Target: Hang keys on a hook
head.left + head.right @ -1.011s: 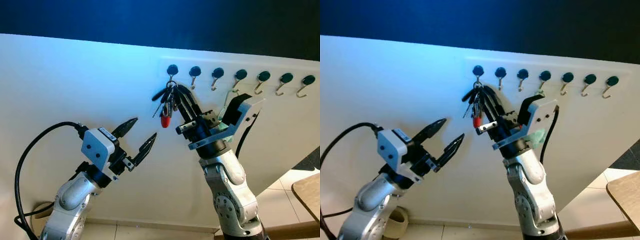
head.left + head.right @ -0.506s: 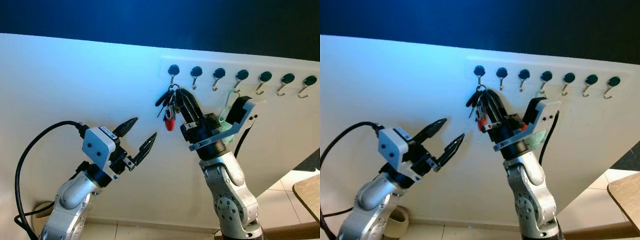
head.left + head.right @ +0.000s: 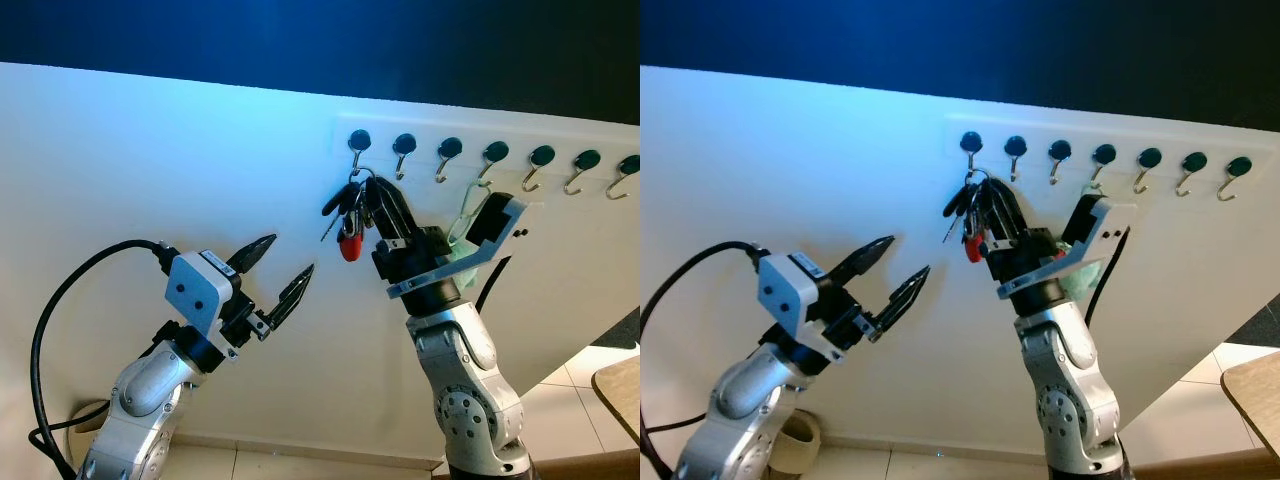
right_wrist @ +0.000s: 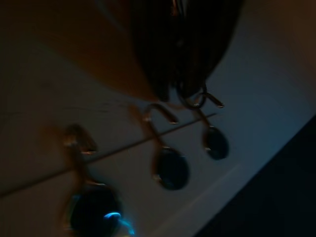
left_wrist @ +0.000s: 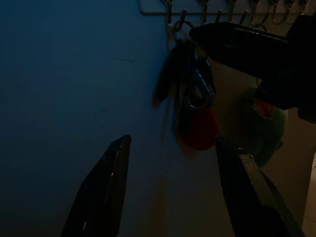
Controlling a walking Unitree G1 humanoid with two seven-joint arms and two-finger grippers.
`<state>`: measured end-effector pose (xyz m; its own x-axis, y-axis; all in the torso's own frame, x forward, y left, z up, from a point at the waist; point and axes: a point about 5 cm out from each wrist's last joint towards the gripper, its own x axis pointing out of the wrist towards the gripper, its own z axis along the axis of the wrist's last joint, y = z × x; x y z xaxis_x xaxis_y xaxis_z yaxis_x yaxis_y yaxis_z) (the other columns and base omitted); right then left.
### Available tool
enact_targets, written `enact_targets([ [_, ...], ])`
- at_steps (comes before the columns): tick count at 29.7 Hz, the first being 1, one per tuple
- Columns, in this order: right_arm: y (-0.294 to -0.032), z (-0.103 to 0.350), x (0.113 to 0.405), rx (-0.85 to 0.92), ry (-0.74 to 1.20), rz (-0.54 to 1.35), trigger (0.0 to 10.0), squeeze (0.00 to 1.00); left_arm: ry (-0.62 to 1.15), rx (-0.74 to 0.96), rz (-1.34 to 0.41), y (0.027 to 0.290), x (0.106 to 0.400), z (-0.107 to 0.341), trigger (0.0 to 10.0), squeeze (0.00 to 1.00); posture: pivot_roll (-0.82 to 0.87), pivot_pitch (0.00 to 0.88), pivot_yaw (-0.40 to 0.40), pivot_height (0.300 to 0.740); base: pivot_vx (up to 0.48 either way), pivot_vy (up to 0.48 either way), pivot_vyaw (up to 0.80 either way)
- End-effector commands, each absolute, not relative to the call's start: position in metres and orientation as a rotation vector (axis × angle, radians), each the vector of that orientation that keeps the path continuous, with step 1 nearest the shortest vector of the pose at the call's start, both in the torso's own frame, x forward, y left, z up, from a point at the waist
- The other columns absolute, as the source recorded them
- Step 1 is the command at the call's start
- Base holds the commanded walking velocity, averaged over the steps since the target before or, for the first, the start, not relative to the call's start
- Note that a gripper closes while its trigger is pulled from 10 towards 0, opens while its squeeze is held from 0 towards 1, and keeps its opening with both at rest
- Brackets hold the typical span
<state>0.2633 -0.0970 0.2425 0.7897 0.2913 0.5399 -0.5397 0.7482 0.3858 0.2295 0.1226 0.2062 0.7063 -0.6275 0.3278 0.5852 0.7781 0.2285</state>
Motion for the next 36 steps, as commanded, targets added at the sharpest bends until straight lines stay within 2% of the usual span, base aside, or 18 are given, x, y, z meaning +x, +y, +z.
enact_targets([
  [1,-0.102,0.242,0.262,0.586,-0.475,0.442,10.0,0.67,-0.421,0.103,-0.688,0.119,0.227,0.211,10.0,0.0,0.04,0.071,-0.065,0.74,0.0,0.0,0.0],
  [2,-0.102,0.242,0.261,0.573,-0.479,0.446,10.0,0.18,-0.421,0.102,-0.688,0.119,0.227,0.211,10.0,0.0,0.04,0.071,-0.065,0.74,0.0,0.0,0.0],
  [3,-0.102,0.242,0.261,0.573,-0.479,0.446,10.0,0.18,-0.421,0.102,-0.688,0.119,0.227,0.211,10.0,0.0,0.04,0.071,-0.065,0.74,0.0,0.0,0.0],
  [4,-0.102,0.242,0.26,0.558,-0.485,0.451,10.0,0.0,-0.421,0.101,-0.688,0.119,0.227,0.211,10.0,0.0,0.04,0.072,-0.065,0.74,0.0,0.0,0.0],
  [27,-0.106,0.214,0.242,0.447,-0.451,0.487,10.0,0.0,-0.424,0.088,-0.696,0.113,0.226,0.21,10.0,0.0,0.04,0.084,-0.062,0.74,0.0,0.0,0.0],
  [30,-0.109,0.194,0.24,0.374,-0.388,0.483,10.0,0.0,-0.395,0.111,-0.672,0.117,0.227,0.202,10.0,0.0,0.04,0.087,-0.06,0.74,0.0,0.0,0.0],
  [33,-0.117,0.138,0.228,0.237,-0.175,0.536,10.0,0.0,-0.259,0.16,-0.673,0.127,0.223,0.169,10.0,0.0,0.04,0.084,-0.059,0.74,0.0,0.0,0.0],
  [36,-0.123,0.111,0.221,0.209,-0.071,0.538,10.0,0.0,-0.182,0.172,-0.677,0.133,0.218,0.15,10.0,0.0,0.04,0.082,-0.061,0.74,0.0,0.0,0.0],
])
